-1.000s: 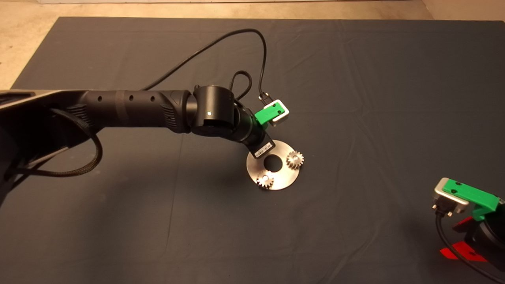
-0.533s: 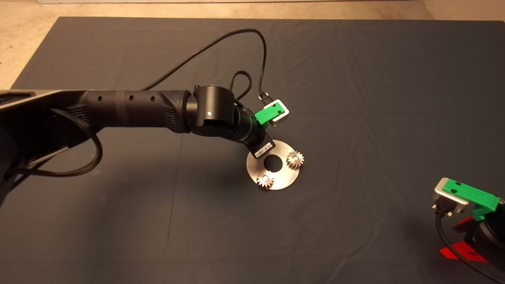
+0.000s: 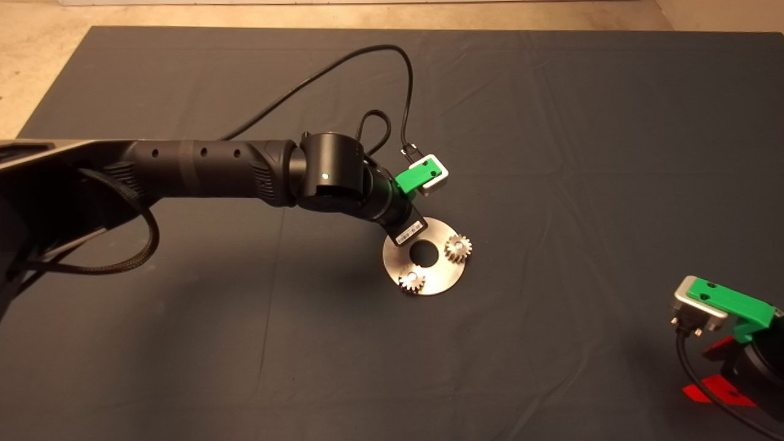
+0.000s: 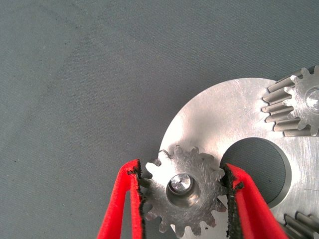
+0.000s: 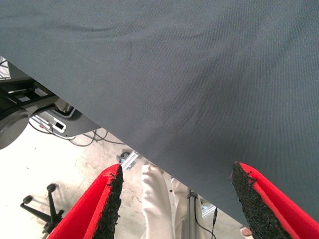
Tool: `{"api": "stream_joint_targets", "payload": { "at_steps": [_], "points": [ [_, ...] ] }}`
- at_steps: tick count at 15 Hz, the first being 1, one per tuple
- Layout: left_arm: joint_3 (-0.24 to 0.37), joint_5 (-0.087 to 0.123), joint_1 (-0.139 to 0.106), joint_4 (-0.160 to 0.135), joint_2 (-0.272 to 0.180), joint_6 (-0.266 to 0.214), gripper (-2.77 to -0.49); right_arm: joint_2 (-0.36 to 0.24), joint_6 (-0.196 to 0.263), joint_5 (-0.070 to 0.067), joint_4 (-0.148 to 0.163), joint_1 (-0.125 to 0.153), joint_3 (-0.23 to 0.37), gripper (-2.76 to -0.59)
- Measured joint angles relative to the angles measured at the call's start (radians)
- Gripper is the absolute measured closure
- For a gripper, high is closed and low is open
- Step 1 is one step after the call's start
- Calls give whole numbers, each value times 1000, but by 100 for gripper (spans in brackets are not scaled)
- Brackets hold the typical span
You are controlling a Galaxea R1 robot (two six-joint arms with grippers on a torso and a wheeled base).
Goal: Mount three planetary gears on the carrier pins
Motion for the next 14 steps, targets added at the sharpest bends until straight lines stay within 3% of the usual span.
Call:
{"api": "stream_joint_targets", "payload": {
  "at_steps": [10,14],
  "points": [
    [0,-4,0,0,-2,-15,-103,0,0,0,0,0,0,-161],
    [0,-4,0,1,-2,-14,-105,0,0,0,0,0,0,-161]
  ]
}}
